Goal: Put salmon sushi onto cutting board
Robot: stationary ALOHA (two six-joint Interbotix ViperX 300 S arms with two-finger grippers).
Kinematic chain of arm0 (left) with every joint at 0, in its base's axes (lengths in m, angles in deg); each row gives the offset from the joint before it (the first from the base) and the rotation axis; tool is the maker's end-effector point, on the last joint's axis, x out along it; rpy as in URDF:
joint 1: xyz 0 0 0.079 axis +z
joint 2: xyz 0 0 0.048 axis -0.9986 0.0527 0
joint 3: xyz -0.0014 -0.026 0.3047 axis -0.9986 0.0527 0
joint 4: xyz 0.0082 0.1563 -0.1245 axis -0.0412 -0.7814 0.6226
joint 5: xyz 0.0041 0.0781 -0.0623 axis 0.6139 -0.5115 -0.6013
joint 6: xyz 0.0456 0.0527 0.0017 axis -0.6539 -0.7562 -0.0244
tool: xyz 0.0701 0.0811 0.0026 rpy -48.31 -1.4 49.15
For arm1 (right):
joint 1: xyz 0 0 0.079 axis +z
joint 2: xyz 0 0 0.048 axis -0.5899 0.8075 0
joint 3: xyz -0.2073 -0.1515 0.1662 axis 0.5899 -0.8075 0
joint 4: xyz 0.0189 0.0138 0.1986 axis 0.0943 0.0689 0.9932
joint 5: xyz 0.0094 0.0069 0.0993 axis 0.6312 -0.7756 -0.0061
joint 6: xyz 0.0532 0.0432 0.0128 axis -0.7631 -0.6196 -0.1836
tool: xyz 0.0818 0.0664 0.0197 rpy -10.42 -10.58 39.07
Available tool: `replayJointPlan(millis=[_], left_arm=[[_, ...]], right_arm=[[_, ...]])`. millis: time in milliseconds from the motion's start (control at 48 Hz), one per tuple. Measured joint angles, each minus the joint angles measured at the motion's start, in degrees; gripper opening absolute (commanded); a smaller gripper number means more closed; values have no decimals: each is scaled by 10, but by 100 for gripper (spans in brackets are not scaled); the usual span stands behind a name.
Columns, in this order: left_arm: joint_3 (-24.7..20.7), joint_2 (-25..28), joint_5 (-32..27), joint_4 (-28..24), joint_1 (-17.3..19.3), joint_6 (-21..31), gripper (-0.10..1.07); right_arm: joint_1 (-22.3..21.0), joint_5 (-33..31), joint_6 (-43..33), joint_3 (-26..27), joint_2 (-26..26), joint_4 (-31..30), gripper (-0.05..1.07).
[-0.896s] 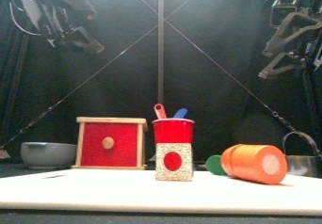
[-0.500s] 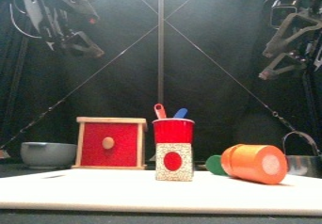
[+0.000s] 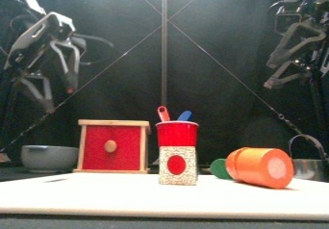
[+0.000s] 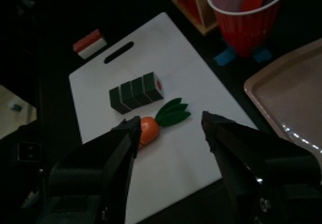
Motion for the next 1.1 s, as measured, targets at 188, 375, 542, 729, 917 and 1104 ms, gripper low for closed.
replayJointPlan(millis=[188,375,542,729,917,1104], left_arm=[[-12,70,-11,47,-22,33,95],[-62,156,-40,35,-69,74,95],[-99,209,-135,32,-109,117,95],[-113,230,-158,44,-145,178,95],[-109,239,-120,61,-187,243,95],[-88,263,-65,57,-207,287,94]], right_arm=[[-1,0,0,-6,4,1,88],[-2,0,0,-10,6,8,88],[-1,0,0,-11,8,12,88],[-1,0,-1,-11,17,13,88],[-1,1,-2,-11,28,15,88],[0,2,-2,-8,42,15,88]])
